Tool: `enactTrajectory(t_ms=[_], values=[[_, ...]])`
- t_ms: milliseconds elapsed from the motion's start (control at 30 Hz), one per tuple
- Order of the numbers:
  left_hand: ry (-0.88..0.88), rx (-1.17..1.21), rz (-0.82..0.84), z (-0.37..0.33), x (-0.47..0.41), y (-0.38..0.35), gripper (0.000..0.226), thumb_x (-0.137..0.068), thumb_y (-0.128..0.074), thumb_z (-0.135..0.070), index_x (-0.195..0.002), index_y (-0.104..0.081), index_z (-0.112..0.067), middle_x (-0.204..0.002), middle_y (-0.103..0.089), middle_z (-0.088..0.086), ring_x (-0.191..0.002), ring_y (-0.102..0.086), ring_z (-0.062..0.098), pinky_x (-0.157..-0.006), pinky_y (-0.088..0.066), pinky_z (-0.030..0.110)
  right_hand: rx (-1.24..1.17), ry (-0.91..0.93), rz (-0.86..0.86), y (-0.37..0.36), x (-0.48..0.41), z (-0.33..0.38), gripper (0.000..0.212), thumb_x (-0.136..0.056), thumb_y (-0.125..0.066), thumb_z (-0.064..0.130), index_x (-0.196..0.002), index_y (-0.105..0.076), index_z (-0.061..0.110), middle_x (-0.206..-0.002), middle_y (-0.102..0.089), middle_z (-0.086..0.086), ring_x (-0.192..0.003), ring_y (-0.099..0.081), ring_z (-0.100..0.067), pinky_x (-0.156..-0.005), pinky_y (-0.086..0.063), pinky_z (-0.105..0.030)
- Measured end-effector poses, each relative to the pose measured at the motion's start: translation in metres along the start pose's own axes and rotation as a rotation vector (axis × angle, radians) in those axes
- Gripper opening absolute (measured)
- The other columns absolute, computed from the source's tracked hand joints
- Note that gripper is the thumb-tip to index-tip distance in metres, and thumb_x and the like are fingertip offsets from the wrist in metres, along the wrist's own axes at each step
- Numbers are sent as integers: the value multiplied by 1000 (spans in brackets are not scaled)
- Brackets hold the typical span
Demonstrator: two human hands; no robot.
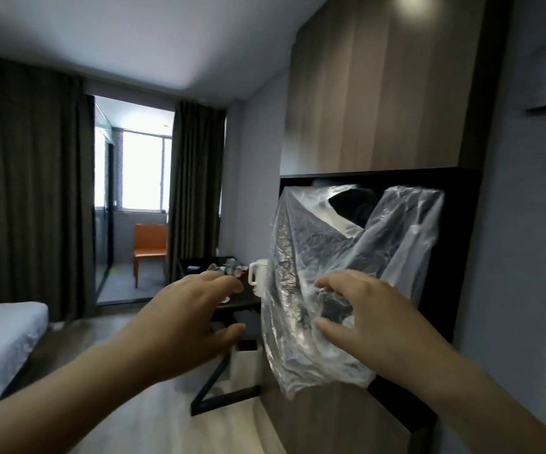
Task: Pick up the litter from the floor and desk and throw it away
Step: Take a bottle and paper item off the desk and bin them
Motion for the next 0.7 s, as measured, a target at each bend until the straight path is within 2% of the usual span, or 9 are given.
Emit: enactTrajectory(t_ms=[167, 433, 700], values=[[52, -33, 2, 51, -52, -33, 51, -84, -57, -55, -130, -43, -40, -126, -51, -20, -110, -49, -2, -93, -44, 15, -58, 29, 2, -56, -75, -32, 46, -84, -63, 45, -127, -52, 34, -120, -56, 18, -107, -52, 2, -91, -44, -19], [135, -22, 12, 146, -124, -92, 50, -83, -54, -56, -129, -46, -38, -121, -53, -21, -109, -50, -2, -92, -45, 17, -104, 75, 62, -150, -195, -69, 50, -85, -61, 45, -131, -49, 32, -128, -53, 16, -116, -49, -1, -99, -42, -24], [179, -23, 5, 275, -179, -153, 52, -83, -55, -56, -130, -47, -35, -122, -54, -18, -111, -51, 0, -92, -44, 17, -83, 66, 96, -253, -307, -72, 48, -85, -60, 46, -130, -51, 31, -123, -57, 14, -113, -52, -3, -95, -43, -22]])
Point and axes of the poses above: each hand's wrist, its own x-axis away from the middle knuckle, its own y-axis out of the back of the hand, z = x × y, the point moved 3 cm from there along -x, towards the middle knuckle
